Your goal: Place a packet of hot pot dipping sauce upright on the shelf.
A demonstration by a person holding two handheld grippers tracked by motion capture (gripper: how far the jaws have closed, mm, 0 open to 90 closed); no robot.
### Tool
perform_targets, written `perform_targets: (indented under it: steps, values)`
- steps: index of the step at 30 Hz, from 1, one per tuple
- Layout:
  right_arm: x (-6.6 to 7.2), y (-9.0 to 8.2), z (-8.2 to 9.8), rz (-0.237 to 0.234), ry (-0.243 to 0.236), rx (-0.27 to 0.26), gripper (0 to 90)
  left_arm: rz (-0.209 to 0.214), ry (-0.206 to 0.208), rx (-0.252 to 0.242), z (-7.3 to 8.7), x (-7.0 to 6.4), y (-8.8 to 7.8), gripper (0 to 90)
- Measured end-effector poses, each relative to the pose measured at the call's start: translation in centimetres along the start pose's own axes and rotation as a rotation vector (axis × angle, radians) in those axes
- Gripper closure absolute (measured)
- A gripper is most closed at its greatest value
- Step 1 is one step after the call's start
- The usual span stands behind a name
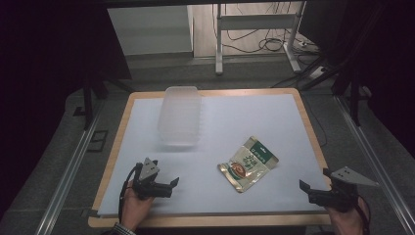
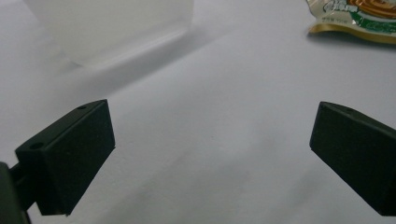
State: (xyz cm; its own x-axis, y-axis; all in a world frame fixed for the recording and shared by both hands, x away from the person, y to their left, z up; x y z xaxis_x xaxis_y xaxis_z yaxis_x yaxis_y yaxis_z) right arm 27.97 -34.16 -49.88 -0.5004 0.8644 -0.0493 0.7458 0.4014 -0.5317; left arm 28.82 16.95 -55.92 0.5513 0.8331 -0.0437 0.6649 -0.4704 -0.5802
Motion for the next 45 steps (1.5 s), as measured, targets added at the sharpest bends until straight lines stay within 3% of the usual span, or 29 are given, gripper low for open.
perform_targets:
  steps: [1,2,3,5,7,14,17,24,29,45]
  values:
    - [-0.3,0.4,0.3,0.0,-0.015,0.018,1.6,0.0,0.005,0.003,0.0,-0.1,0.1,0.0]
    - [-0.4,0.6,0.6,-0.013,-0.008,0.03,1.6,-0.002,0.016,0.003,0.0,-0.1,0.1,0.0]
    - [-0.5,0.9,0.9,-0.058,0.015,0.048,1.3,-0.001,0.019,0.0,0.0,-0.2,0.1,0.0]
    - [-0.5,1.1,1.1,-0.078,0.033,0.061,1.2,0.003,0.035,-0.003,0.0,-0.3,0.1,0.0]
    - [-0.3,1.0,1.0,-0.081,0.019,0.061,1.2,-0.004,0.055,0.002,0.0,-0.4,0.1,0.0]
    - [0.2,1.5,1.0,-0.086,-0.004,0.098,1.1,0.02,0.056,-0.008,-0.1,-0.7,0.0,0.0]
    - [0.0,1.4,1.0,-0.088,0.005,0.09,1.0,0.028,0.042,0.018,0.0,-0.7,0.2,0.0]
    - [0.1,1.4,0.9,-0.1,0.006,0.081,0.7,0.033,0.044,0.014,0.0,-0.8,0.3,0.0]
    - [0.3,1.5,0.9,-0.106,0.019,0.08,0.7,0.045,0.017,0.016,-0.1,-0.7,0.2,0.0]
    - [1.0,2.0,0.2,-0.123,0.009,0.042,0.4,0.043,0.028,0.013,-0.1,-0.7,0.3,0.0]
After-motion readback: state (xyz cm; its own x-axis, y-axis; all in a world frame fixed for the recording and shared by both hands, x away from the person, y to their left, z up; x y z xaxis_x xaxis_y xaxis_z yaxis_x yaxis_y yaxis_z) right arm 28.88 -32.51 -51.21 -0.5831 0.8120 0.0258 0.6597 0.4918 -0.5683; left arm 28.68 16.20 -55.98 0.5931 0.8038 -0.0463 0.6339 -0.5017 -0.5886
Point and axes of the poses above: each handheld gripper's, and its own axes: y roughly forward along the jaws, z roughly out of its underside, x roughly to its left, the point moved 4 cm from there along y, roughly forward along the jaws, and after that the axes turned 3 degrees about -y, right-handed, at the moved point
